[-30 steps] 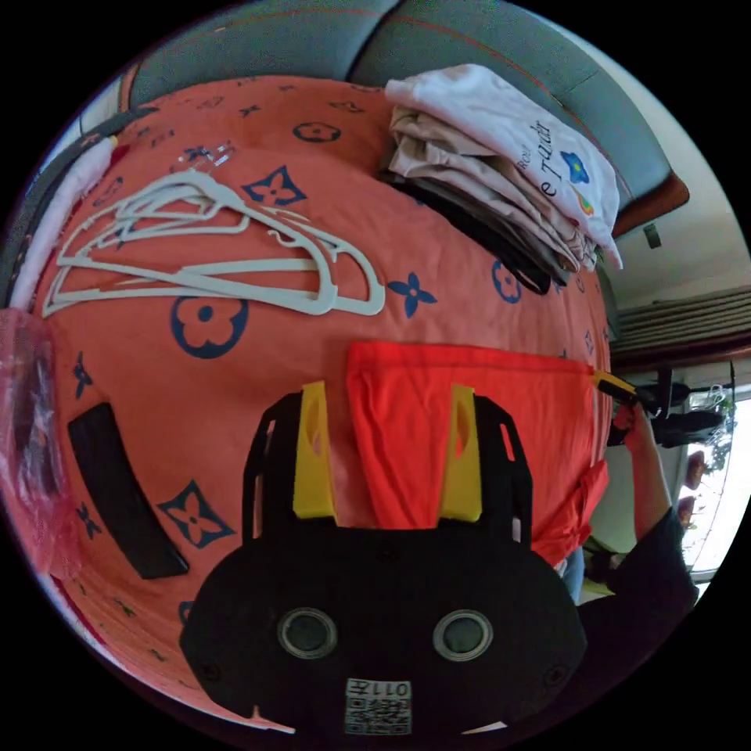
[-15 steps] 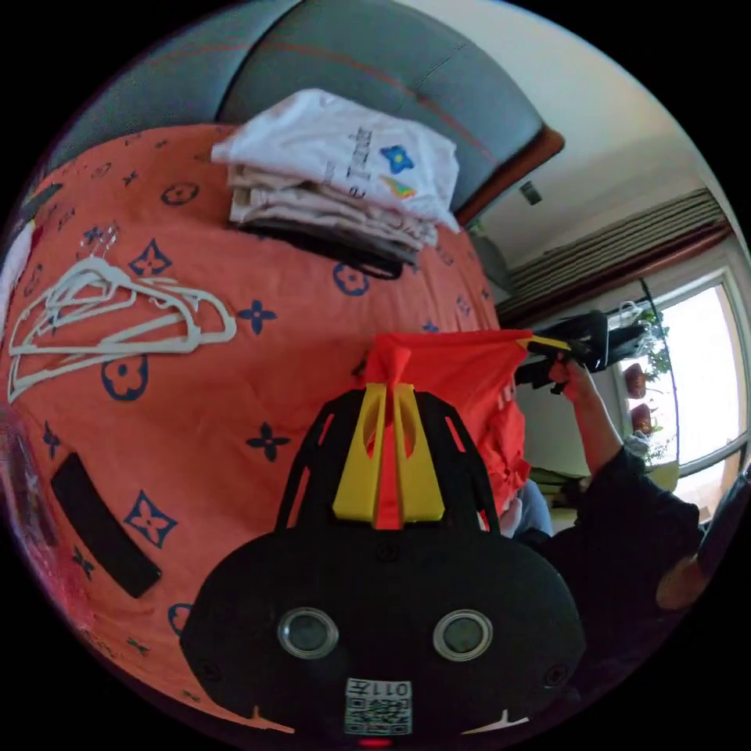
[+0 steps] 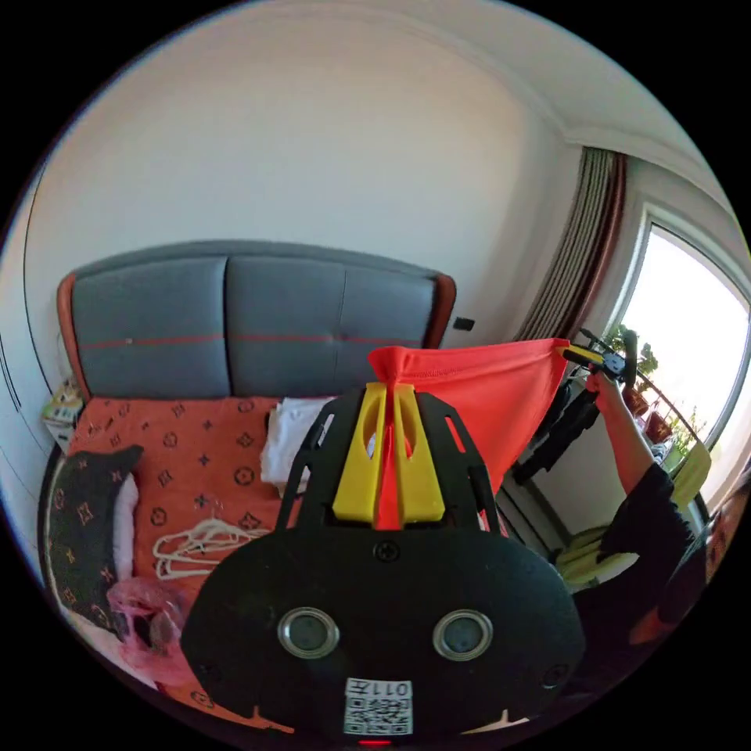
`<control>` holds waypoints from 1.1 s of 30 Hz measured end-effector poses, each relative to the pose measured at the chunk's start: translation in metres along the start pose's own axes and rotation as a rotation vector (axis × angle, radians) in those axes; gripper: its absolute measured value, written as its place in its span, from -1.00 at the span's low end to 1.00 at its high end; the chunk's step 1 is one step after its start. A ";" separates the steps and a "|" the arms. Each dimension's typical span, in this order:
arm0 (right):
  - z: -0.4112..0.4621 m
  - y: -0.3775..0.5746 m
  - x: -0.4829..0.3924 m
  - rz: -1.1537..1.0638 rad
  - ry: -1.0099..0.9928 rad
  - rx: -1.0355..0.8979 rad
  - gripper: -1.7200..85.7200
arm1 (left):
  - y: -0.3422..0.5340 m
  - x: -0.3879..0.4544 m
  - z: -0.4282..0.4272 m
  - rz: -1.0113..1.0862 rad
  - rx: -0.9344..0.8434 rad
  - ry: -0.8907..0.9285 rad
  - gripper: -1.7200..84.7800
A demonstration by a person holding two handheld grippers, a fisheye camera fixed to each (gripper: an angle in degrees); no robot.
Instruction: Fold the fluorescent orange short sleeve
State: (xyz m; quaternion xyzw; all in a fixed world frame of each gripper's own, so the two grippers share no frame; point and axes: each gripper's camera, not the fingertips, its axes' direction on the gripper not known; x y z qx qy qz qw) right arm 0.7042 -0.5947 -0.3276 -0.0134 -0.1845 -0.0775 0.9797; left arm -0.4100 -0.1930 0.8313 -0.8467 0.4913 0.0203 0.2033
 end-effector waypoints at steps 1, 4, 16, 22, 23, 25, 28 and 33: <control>-0.026 -0.006 -0.003 -0.010 0.024 0.048 -0.91 | -0.006 0.018 -0.022 0.031 0.045 -0.017 -0.97; -0.088 -0.002 -0.019 -0.021 0.065 0.231 -0.92 | -0.003 0.063 -0.076 0.115 0.197 -0.092 -0.97; -0.200 0.053 -0.081 -0.119 -0.041 0.263 -0.91 | 0.054 0.155 -0.171 0.247 0.221 -0.119 -0.97; -0.189 0.029 -0.068 -0.035 -0.296 0.064 -0.91 | 0.027 0.153 -0.164 0.119 0.028 -0.015 -0.97; -0.180 0.027 -0.065 -0.017 -0.330 0.015 -0.91 | 0.024 0.149 -0.155 0.099 -0.034 0.005 -0.97; -0.130 0.030 -0.063 0.006 -0.426 -0.194 -0.91 | 0.023 0.128 -0.108 0.025 -0.281 0.098 -0.97; -0.063 0.050 -0.074 0.000 -0.438 -0.381 -0.91 | 0.043 0.108 -0.040 -0.039 -0.484 0.096 -0.97; -0.003 0.055 -0.080 0.016 -0.312 -0.357 -0.91 | 0.038 0.096 0.029 -0.065 -0.445 -0.061 -0.97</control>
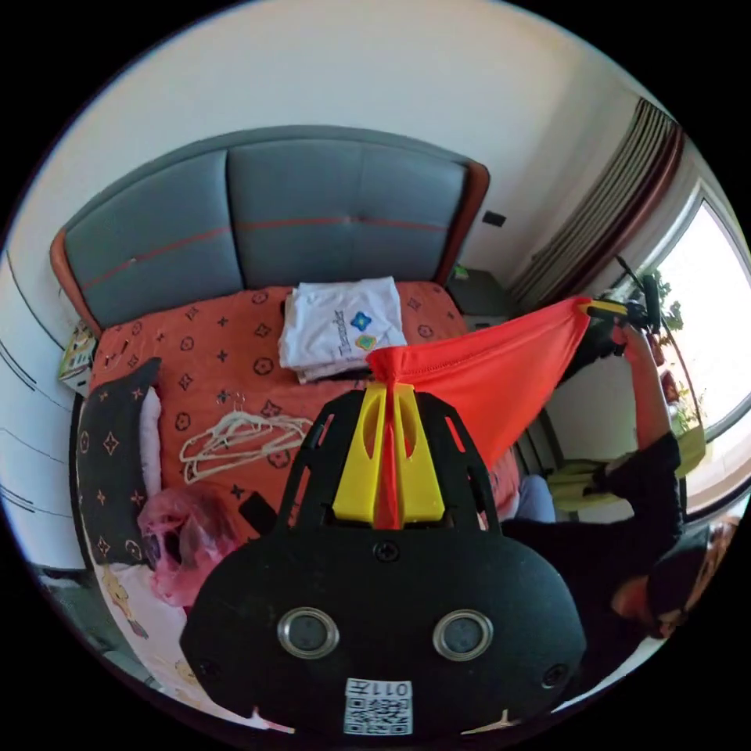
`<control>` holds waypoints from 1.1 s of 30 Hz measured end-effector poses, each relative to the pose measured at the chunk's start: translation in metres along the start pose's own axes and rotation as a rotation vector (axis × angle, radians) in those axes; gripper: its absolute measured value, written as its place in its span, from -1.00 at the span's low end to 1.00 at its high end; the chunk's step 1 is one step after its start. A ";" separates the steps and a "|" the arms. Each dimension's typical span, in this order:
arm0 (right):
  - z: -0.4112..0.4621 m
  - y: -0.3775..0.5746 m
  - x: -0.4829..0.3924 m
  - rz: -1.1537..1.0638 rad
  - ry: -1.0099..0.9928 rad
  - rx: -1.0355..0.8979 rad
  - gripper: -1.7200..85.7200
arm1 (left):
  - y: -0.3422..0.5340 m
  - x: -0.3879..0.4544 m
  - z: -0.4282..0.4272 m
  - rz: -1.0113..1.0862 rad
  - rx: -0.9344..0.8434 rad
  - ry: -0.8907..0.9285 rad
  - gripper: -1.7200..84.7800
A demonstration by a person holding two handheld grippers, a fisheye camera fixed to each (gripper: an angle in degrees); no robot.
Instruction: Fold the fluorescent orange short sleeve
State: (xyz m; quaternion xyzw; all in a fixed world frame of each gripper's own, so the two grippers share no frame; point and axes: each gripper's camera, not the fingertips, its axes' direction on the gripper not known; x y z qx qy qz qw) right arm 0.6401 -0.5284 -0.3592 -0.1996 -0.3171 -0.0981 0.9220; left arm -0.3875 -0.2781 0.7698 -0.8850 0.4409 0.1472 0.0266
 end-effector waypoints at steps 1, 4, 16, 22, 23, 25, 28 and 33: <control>-0.004 -0.011 0.004 0.004 0.044 0.057 -0.91 | -0.016 0.000 -0.006 -0.009 0.074 -0.032 -0.97; -0.033 -0.041 0.008 -0.010 0.124 0.214 -0.91 | -0.055 0.012 -0.041 0.013 0.266 -0.144 -0.97; -0.007 0.029 0.004 -0.141 0.146 0.251 -0.91 | -0.068 0.053 -0.030 0.324 0.291 -0.265 -0.97; 0.127 0.145 0.002 -0.194 -0.015 0.050 -0.91 | -0.029 0.026 0.102 0.446 -0.035 -0.159 -0.97; 0.144 0.156 0.002 -0.198 -0.016 0.032 -0.91 | -0.025 0.021 0.119 0.449 -0.061 -0.150 -0.97; 0.219 0.200 -0.001 -0.196 -0.023 -0.052 -0.91 | -0.006 0.000 0.192 0.422 -0.136 -0.118 -0.97; 0.321 0.256 -0.007 -0.171 -0.043 -0.162 -0.92 | 0.021 -0.032 0.290 0.358 -0.245 -0.098 -0.96; 0.454 0.340 -0.020 -0.098 -0.121 -0.372 -0.92 | 0.057 -0.080 0.410 0.227 -0.473 -0.042 -0.96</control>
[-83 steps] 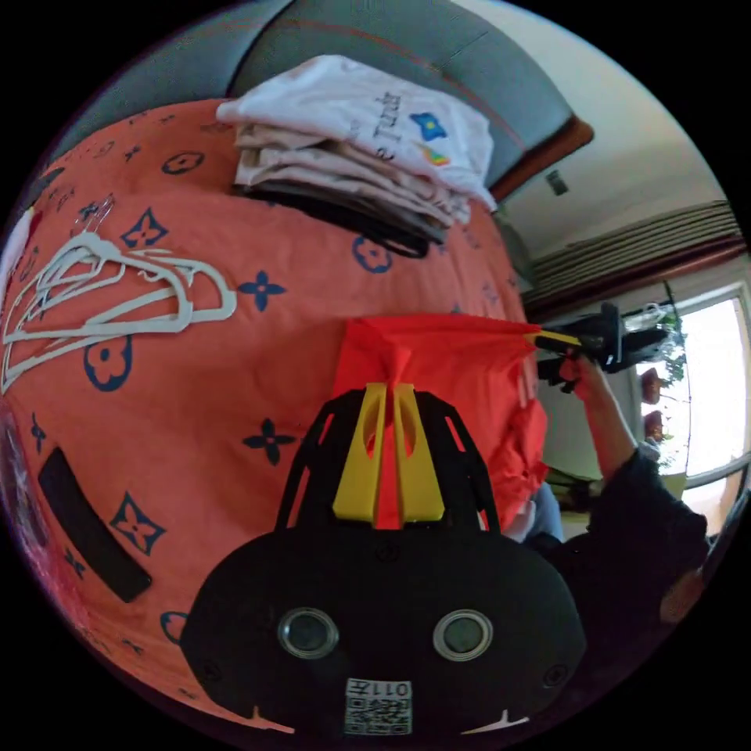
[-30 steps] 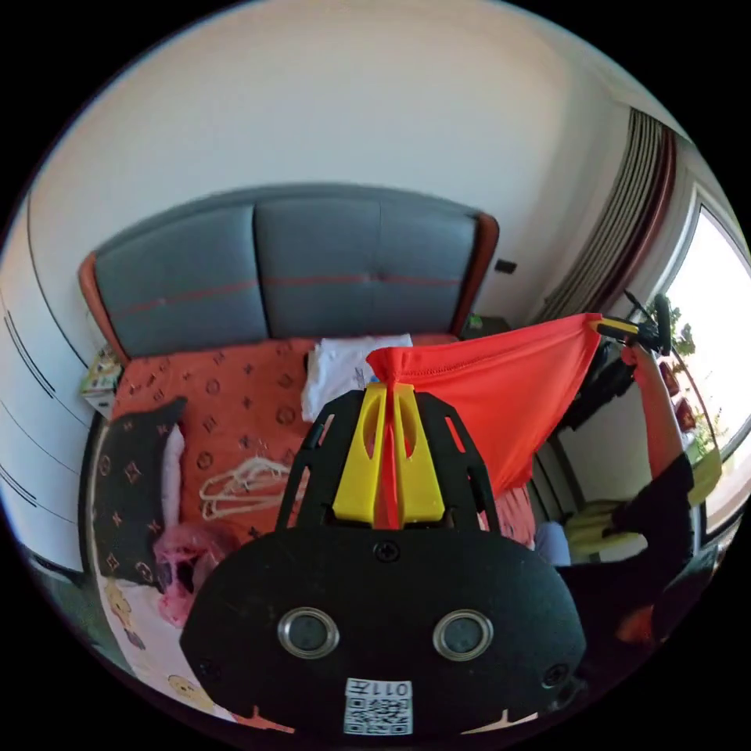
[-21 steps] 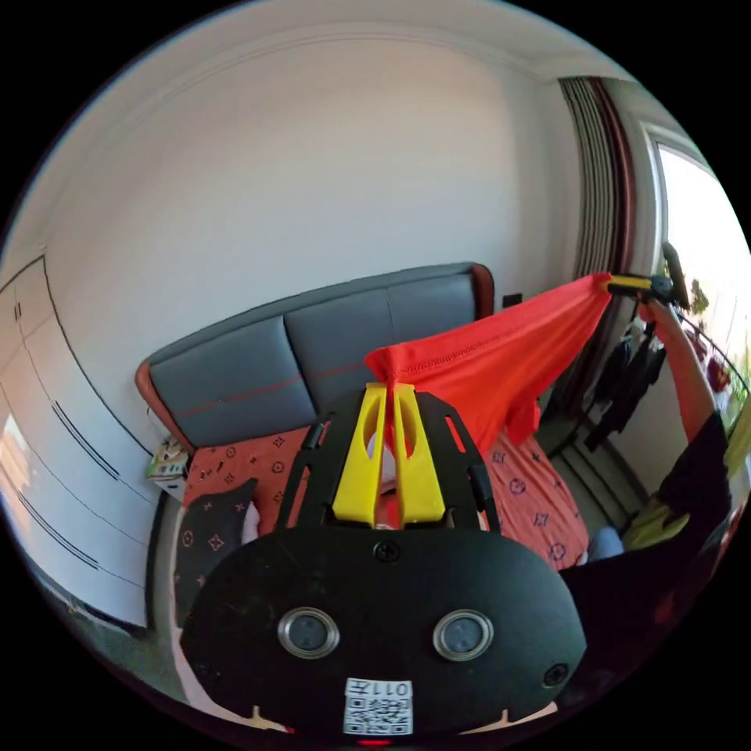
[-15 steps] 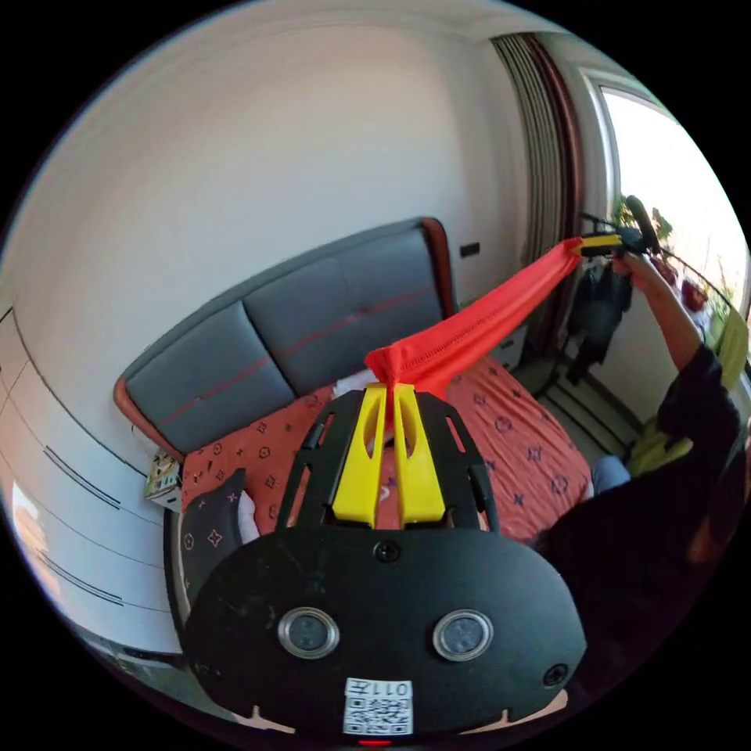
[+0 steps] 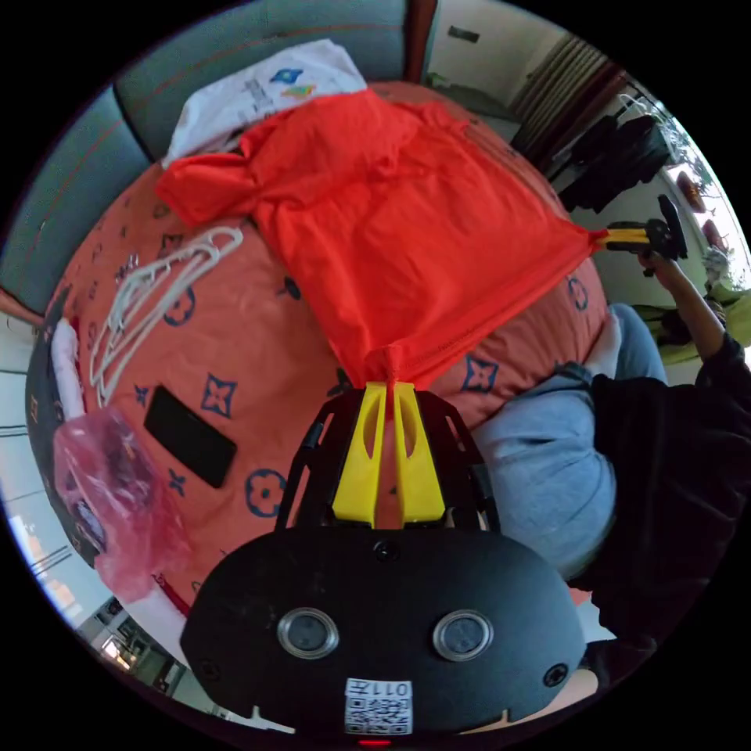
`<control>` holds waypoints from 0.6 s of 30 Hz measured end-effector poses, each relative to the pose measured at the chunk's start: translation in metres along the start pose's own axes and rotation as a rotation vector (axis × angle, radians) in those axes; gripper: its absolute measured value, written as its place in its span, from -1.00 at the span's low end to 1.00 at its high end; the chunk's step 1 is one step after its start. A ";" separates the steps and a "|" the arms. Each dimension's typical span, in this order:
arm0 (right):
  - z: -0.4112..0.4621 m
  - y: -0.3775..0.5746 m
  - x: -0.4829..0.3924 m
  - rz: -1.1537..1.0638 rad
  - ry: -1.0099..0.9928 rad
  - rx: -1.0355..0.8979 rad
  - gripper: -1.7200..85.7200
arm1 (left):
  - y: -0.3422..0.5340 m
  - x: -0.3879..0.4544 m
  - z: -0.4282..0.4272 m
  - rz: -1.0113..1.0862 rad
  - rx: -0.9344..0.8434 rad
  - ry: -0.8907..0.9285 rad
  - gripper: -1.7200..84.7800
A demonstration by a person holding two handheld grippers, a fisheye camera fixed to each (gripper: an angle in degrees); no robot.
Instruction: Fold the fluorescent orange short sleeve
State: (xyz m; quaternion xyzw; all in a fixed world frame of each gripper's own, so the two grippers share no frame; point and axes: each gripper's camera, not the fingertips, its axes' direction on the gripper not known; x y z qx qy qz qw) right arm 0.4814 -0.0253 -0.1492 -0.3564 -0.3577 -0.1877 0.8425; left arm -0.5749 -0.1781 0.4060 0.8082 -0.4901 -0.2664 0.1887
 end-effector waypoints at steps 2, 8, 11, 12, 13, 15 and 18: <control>0.036 0.011 -0.006 0.003 0.004 -0.031 -0.92 | -0.003 -0.012 0.024 -0.028 -0.040 -0.001 -0.96; 0.104 0.022 -0.003 0.034 0.039 -0.023 -0.92 | -0.021 -0.057 0.066 -0.089 -0.099 0.012 -0.96; 0.122 0.016 0.013 0.030 0.025 -0.073 -0.92 | -0.033 -0.077 0.073 -0.142 -0.083 -0.012 -0.96; 0.128 0.014 0.018 0.020 0.026 -0.091 -0.92 | -0.038 -0.085 0.074 -0.166 -0.079 -0.027 -0.97; 0.133 0.012 0.022 0.010 0.035 -0.107 -0.92 | -0.043 -0.091 0.073 -0.184 -0.079 -0.041 -0.97; 0.136 0.012 0.026 -0.015 0.063 -0.117 -0.91 | -0.050 -0.100 0.070 -0.201 -0.084 -0.059 -0.97; 0.136 0.015 0.027 -0.088 0.126 -0.141 -0.91 | -0.057 -0.113 0.061 -0.196 -0.087 -0.078 -0.97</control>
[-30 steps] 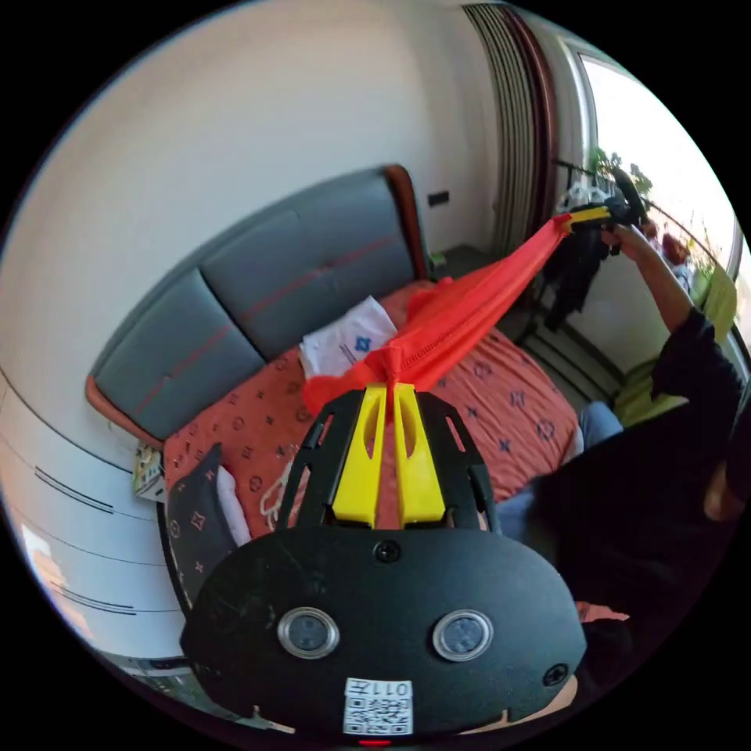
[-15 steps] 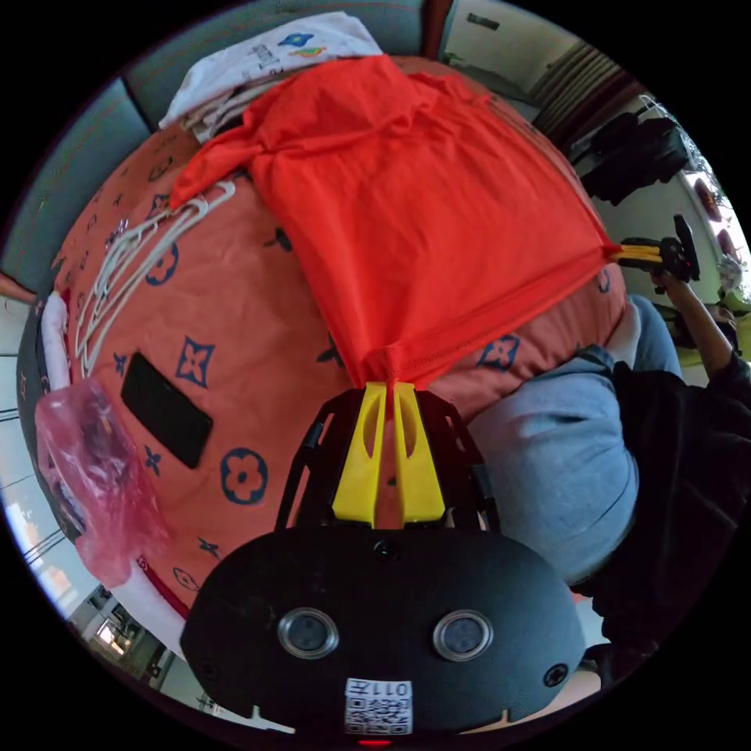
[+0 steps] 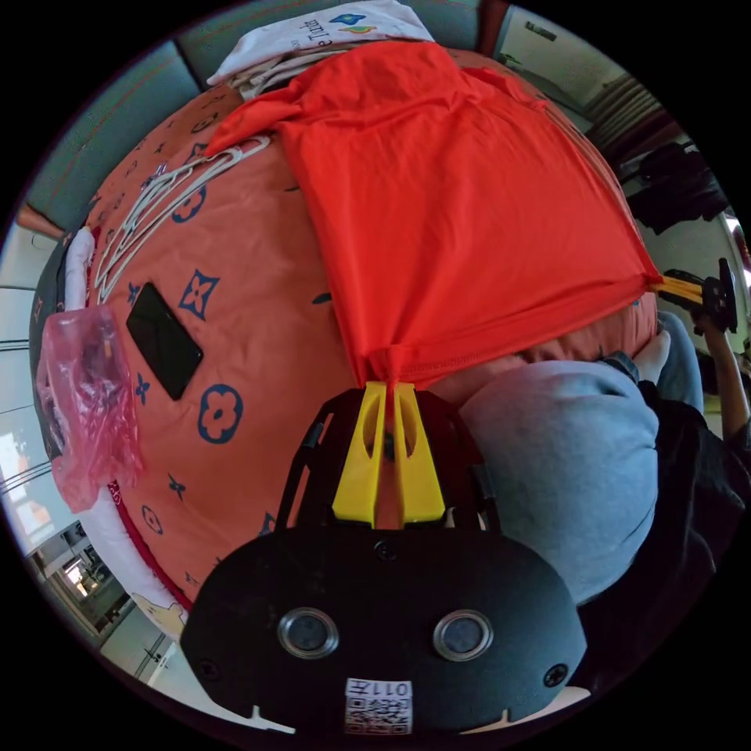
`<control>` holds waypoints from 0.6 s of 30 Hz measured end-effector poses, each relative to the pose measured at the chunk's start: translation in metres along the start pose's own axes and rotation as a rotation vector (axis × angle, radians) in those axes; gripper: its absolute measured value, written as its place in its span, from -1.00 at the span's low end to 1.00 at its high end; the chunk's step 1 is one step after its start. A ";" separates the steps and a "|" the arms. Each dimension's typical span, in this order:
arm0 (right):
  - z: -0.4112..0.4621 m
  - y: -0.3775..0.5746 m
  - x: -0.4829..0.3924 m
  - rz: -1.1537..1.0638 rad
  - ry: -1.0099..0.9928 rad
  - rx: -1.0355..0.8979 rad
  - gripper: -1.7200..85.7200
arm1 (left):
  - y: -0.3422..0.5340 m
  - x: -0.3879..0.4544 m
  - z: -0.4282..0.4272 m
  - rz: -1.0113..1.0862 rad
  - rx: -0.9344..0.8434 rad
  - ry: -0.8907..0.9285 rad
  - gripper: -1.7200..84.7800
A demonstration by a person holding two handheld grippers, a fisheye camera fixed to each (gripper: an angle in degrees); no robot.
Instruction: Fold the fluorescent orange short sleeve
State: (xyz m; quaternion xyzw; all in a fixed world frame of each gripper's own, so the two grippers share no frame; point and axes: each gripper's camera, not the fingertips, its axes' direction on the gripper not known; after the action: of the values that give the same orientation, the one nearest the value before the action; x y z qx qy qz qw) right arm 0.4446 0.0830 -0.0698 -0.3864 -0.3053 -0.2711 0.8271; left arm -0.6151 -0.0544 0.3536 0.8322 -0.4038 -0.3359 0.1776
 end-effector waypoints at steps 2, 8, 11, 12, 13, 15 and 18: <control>0.006 0.004 0.001 -0.039 0.011 -0.044 -0.91 | -0.002 -0.005 0.000 0.026 -0.012 0.006 -0.97; 0.048 0.018 0.002 -0.107 -0.032 -0.157 -0.91 | 0.013 -0.029 0.026 0.082 -0.043 0.030 -0.96; 0.061 0.022 0.008 -0.090 -0.069 -0.172 -0.90 | 0.021 -0.050 0.030 0.058 0.011 0.048 -0.96; 0.064 0.024 0.012 -0.086 -0.082 -0.182 -0.89 | 0.022 -0.058 0.031 0.056 0.017 0.048 -0.96; 0.069 0.025 0.015 -0.092 -0.095 -0.204 -0.88 | 0.022 -0.066 0.033 0.060 0.015 0.047 -0.95; 0.074 0.026 0.022 -0.072 -0.078 -0.215 -0.87 | 0.021 -0.077 0.035 0.065 0.014 0.048 -0.94; 0.077 0.027 0.033 -0.009 -0.062 -0.200 -0.75 | 0.019 -0.097 0.036 0.063 0.013 0.068 -0.88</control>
State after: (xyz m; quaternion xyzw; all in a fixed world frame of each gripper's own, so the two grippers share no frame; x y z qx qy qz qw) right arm 0.4628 0.1531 -0.0190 -0.4740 -0.3037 -0.2918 0.7733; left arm -0.6940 0.0098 0.3790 0.8310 -0.4258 -0.2993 0.1964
